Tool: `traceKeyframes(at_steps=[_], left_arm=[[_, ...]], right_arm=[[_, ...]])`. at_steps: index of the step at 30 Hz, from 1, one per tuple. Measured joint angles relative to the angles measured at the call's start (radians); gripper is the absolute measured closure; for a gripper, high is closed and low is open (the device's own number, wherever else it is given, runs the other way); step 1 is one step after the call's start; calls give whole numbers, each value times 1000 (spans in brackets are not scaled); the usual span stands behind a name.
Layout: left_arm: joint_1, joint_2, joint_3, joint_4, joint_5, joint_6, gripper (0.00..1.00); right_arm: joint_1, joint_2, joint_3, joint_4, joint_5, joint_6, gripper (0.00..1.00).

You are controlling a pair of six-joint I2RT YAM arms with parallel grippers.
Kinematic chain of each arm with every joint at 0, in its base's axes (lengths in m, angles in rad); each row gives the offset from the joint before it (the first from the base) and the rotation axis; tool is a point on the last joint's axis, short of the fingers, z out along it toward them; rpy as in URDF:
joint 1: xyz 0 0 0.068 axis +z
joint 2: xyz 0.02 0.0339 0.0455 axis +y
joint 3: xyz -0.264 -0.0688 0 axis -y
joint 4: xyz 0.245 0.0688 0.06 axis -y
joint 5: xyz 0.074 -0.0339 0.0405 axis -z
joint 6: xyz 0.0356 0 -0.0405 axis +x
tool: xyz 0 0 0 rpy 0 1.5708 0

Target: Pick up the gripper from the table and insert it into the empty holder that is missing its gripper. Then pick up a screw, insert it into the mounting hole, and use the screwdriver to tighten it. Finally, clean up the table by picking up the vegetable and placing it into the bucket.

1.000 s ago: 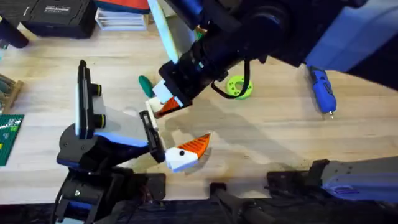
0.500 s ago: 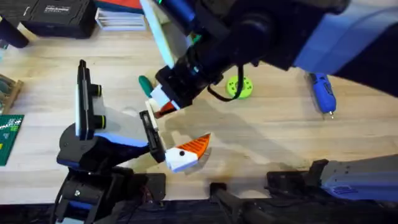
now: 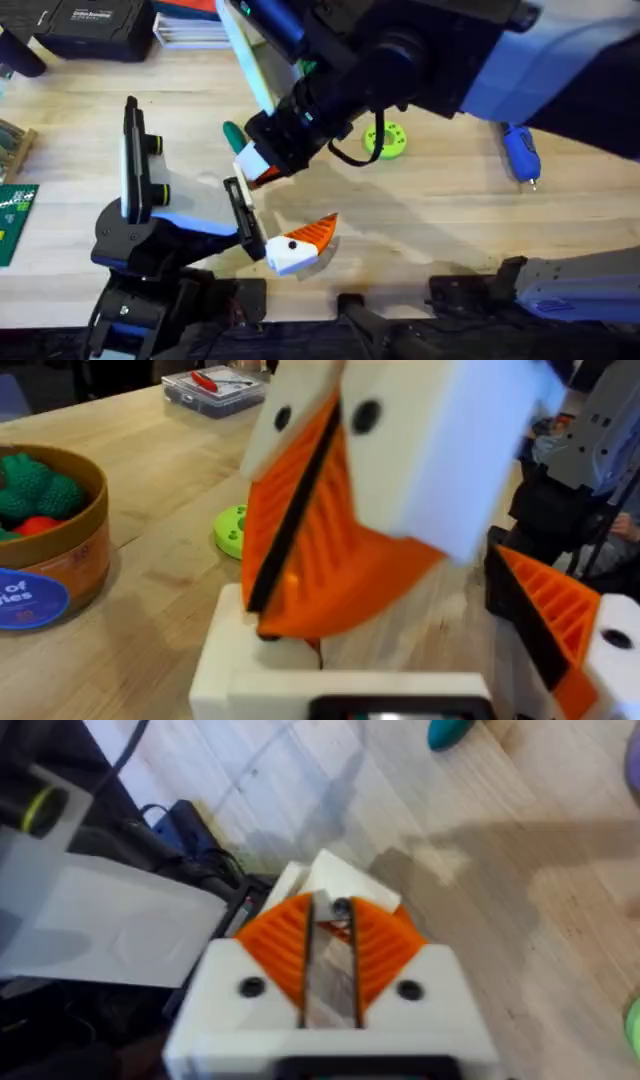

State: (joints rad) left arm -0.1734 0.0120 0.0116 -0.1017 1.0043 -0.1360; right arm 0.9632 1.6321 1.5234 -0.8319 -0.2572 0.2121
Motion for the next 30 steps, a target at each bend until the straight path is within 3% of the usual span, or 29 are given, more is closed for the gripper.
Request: traceKeyframes(at_steps=[2, 7, 8, 18, 23, 30], left_arm=[[0, 0, 0, 0, -3, -1, 15], [0, 0, 0, 1, -1, -1, 15], [0, -1, 0, 0, 2, 1, 15], [0, -1, 0, 0, 6, 5, 15], [0, -1, 0, 0, 6, 5, 15], [0, -1, 0, 0, 6, 5, 15]], right_arm=[[3, 0, 0, 2, -6, -1, 659], [-5, -2, 13, -1, 9, -8, 64], [-11, -2, 13, 1, 8, -7, 25], [-110, -98, 13, -131, 6, -7, 9], [-138, -170, 11, -209, 70, -7, 9], [-138, -330, -158, -204, 108, 17, 7]])
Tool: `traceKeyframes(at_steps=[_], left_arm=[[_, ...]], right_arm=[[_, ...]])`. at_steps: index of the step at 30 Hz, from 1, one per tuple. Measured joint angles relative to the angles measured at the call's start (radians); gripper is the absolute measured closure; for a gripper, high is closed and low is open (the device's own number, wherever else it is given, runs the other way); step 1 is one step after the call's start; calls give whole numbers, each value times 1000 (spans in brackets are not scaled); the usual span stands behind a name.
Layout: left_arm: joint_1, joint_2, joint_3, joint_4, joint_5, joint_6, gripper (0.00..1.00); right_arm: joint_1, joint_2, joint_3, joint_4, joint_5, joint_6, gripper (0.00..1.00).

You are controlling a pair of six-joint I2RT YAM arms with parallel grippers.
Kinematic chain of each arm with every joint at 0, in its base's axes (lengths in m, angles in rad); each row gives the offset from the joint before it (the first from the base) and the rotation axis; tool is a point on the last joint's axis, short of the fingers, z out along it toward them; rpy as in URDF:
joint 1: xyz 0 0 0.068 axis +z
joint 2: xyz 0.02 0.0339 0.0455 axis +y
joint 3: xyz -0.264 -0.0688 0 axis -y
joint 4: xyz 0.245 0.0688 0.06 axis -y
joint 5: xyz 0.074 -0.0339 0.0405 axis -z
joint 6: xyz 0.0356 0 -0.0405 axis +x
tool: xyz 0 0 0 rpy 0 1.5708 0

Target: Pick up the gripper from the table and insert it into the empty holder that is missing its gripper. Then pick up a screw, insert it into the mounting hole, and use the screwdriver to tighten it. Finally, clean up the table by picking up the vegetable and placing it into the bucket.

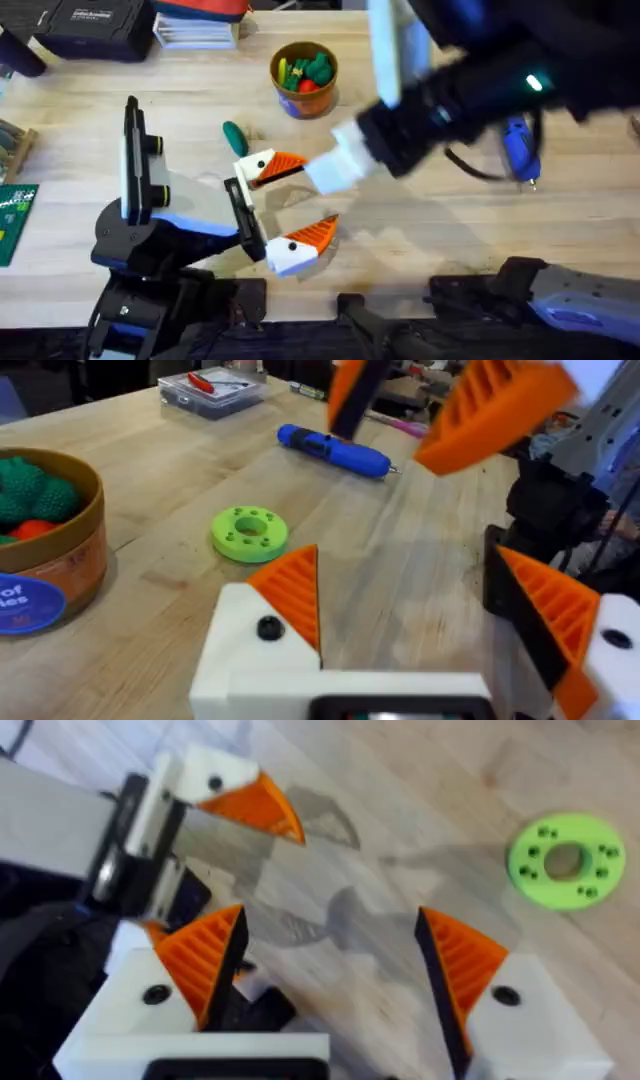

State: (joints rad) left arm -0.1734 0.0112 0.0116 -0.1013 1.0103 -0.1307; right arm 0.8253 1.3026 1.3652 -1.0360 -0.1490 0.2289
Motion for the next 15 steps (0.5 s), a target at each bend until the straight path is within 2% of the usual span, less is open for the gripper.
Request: traceKeyframes(at_steps=[1, 2, 7, 10, 15], left_arm=[[0, 0, 0, 0, 0, 0, 15], [0, 0, 0, 0, 0, 0, 15], [0, 0, 0, 0, 0, 0, 15], [0, 0, 0, 0, 0, 0, 14], [0, 0, 0, 0, 0, 0, 14]], right_arm=[[-2, -39, -40, 3, 2, 4, 7], [-6, -215, -179, 25, -3, 15, 7], [-8, -467, -332, 50, -33, 23, 8], [-8, -593, -407, 67, -89, 5, 9], [-8, -711, -472, 69, -194, -90, 9]])
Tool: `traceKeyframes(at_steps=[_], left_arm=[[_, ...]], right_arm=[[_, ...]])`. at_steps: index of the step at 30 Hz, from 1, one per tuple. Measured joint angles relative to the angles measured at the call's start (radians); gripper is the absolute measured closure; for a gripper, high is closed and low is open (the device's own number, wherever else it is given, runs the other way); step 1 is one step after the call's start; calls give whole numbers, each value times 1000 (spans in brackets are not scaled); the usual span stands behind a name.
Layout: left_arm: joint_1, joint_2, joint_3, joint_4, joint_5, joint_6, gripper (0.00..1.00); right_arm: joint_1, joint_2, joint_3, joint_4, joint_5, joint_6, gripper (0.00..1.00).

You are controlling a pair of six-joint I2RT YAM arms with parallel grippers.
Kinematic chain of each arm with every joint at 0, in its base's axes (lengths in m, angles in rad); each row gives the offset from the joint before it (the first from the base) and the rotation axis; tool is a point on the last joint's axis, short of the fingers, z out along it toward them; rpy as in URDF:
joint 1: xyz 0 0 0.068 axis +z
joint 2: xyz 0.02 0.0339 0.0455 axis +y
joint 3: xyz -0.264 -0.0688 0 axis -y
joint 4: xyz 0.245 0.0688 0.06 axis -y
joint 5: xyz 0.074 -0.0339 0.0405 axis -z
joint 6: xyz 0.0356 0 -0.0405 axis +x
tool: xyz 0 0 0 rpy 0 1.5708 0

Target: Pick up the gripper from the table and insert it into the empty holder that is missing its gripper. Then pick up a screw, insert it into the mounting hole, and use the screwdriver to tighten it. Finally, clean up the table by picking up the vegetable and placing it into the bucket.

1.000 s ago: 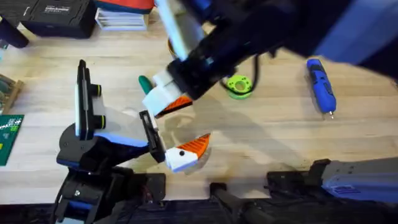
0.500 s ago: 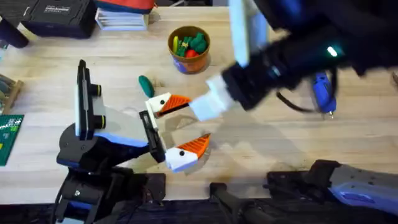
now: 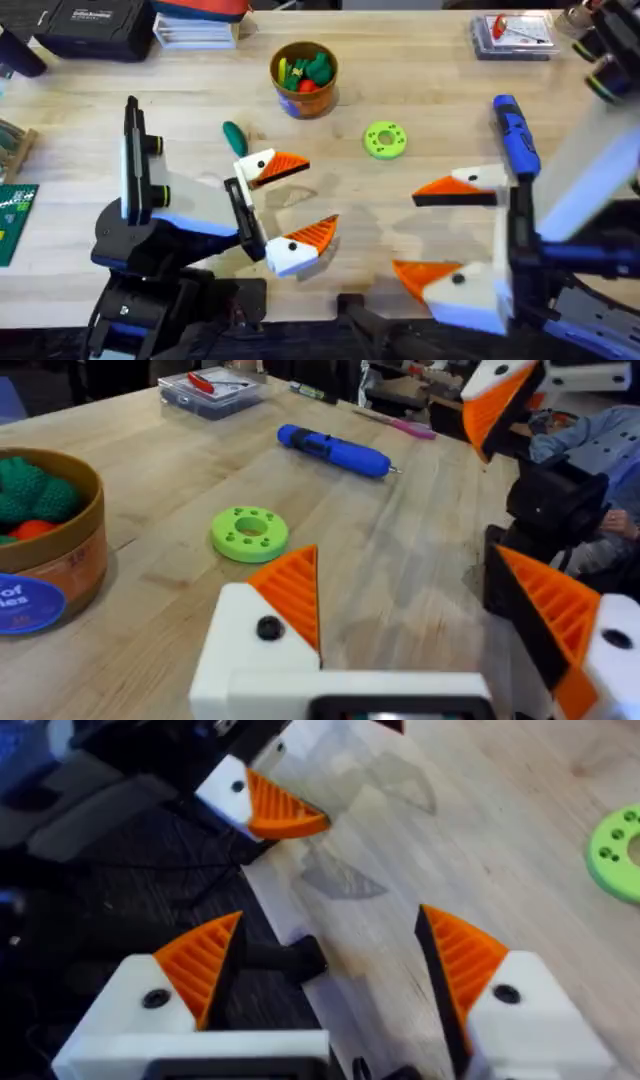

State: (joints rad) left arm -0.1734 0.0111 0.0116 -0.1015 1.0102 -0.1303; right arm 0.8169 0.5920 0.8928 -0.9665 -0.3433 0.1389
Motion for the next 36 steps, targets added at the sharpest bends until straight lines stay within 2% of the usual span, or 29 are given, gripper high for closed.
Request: traceKeyframes(at_steps=[1, 2, 3, 4, 5, 6, 7, 12, 17, 21, 25, 28, 36], left_arm=[[0, 0, 0, 0, 0, 0, 18], [0, 0, 0, 0, 0, 2, 86], [0, 0, 0, 0, 0, 0, 199], [0, 0, 0, 0, 0, 3, 667], [0, 0, 0, 0, 0, 3, 841], [0, 0, 0, 1, 0, 6, 954], [0, 0, 0, 0, 0, 7, 988], [0, 0, 0, 0, 0, 7, 996], [0, 0, 0, 0, 0, 7, 996], [0, 0, 0, 0, 0, 7, 996], [0, 0, 0, 0, 0, 7, 996], [0, 0, 0, 0, 0, 7, 996], [0, 0, 0, 0, 0, 7, 996]], right_arm=[[0, -13, -5, 0, -11, -17, 9], [0, -23, -6, 0, -21, -36, 9], [0, -31, -6, 2, -27, -52, 9], [0, -37, -6, 4, -42, -82, 8], [0, -36, -6, 4, -45, -89, 8], [0, -36, -6, 4, -47, -94, 8], [0, -36, -6, 5, -47, -97, 8], [0, -36, -6, 2, 2, -90, 9], [-5, -36, -7, -2, 139, -32, 9], [-66, -36, -6, -10, 251, -13, 9], [-203, -30, -6, -22, 327, -20, 9], [-356, 15, -6, -22, 351, -53, 9], [-757, 303, 26, 41, 350, -208, 9]])
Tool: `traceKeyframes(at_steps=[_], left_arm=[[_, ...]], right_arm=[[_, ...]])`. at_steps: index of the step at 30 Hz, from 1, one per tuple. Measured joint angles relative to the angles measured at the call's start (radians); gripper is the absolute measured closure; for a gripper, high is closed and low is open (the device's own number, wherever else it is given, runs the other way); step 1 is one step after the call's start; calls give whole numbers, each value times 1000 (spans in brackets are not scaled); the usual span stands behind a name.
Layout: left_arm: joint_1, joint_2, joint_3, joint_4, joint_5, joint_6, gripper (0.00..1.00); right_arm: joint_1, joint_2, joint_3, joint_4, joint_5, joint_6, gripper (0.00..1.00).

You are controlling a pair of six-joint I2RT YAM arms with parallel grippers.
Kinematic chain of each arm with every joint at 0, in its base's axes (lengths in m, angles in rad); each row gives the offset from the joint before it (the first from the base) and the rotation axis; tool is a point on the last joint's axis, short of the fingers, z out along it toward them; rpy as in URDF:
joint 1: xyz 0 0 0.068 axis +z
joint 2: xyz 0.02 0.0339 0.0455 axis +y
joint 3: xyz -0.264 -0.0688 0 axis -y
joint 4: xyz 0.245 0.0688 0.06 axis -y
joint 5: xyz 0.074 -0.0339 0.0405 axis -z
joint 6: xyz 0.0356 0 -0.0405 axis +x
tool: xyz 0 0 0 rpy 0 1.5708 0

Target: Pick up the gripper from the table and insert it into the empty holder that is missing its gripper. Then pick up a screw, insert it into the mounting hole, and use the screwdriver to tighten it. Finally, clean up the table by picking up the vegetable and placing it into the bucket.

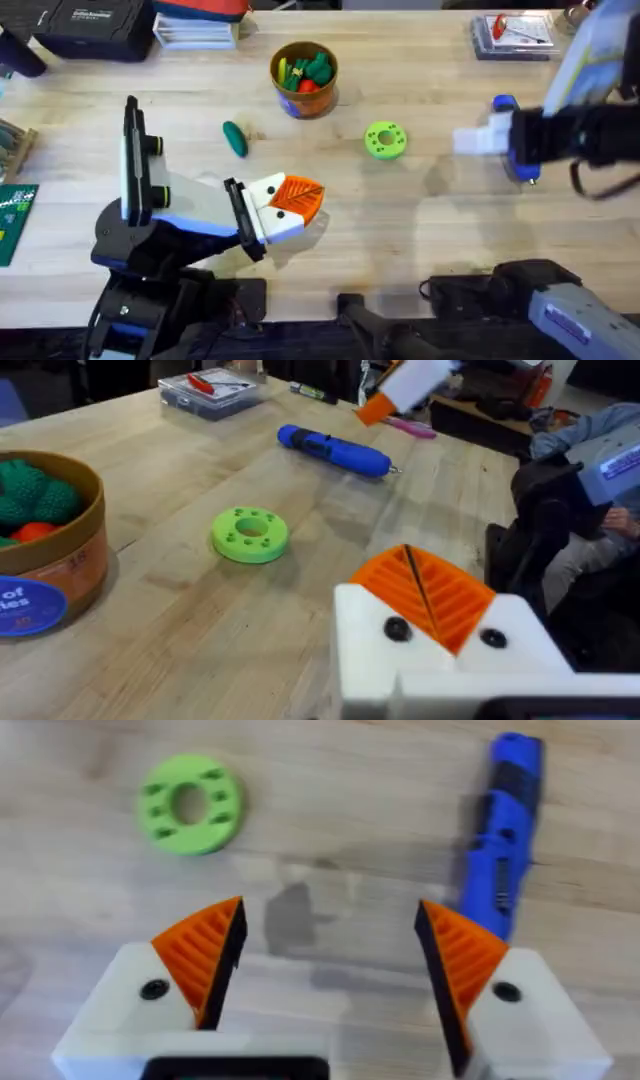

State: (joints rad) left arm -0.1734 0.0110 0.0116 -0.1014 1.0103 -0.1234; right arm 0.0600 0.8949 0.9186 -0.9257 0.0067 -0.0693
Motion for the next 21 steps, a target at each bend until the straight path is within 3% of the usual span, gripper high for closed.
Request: traceKeyframes(at_steps=[4, 9, 15, 21], left_arm=[[0, 0, 0, 0, 0, 0, 996], [0, 0, 0, 0, 0, 0, 996], [0, 0, 0, 0, 0, 0, 996], [0, 0, 0, 0, 0, 0, 996]], right_arm=[[-170, 147, 76, 49, -5, -110, 9], [-314, 348, 179, 80, -20, -238, 9], [-379, 574, 231, 90, -24, -392, 8], [-437, 719, 248, 165, -33, -472, 9]])
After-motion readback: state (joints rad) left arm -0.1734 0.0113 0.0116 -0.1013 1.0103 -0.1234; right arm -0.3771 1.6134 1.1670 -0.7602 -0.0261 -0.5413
